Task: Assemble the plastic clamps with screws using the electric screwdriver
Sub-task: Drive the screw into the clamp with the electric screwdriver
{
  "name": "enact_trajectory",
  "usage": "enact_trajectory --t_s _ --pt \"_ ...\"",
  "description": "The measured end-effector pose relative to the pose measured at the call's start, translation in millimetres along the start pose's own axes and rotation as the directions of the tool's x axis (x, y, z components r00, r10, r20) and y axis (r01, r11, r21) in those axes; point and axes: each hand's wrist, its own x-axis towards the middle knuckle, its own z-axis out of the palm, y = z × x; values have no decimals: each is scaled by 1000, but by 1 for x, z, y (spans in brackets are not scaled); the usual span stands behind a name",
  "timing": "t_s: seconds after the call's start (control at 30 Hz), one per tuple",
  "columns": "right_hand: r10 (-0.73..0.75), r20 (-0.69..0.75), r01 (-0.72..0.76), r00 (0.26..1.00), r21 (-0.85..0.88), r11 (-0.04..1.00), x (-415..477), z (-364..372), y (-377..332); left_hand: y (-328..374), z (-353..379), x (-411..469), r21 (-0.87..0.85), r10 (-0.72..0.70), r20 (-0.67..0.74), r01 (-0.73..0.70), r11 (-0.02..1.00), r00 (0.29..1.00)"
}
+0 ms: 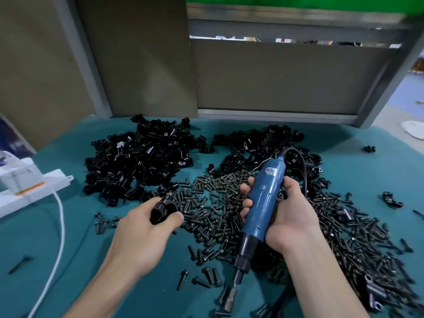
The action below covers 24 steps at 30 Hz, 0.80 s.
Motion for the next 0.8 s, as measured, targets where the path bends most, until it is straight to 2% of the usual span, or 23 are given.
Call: enact_trajectory --t_s 0.17,0.3,0.47,0.57,0.8 --pt "-42 -23 41 999 -68 997 -1 4 5 13 -1 -5 87 25 41 -29 996 999" --pt "-99 -38 93 994 -141 986 -1 8 9 9 -1 -5 35 58 53 -60 998 997" --pt "-121 20 122 992 -183 976 -4 13 11 2 0 -3 38 54 40 -56 998 998" --pt "-117 34 121 993 -143 982 -6 14 7 0 1 -2 114 25 32 -29 993 999" --pt "-110 31 112 993 -62 992 -8 9 2 -2 1 -1 88 56 47 -60 994 997"
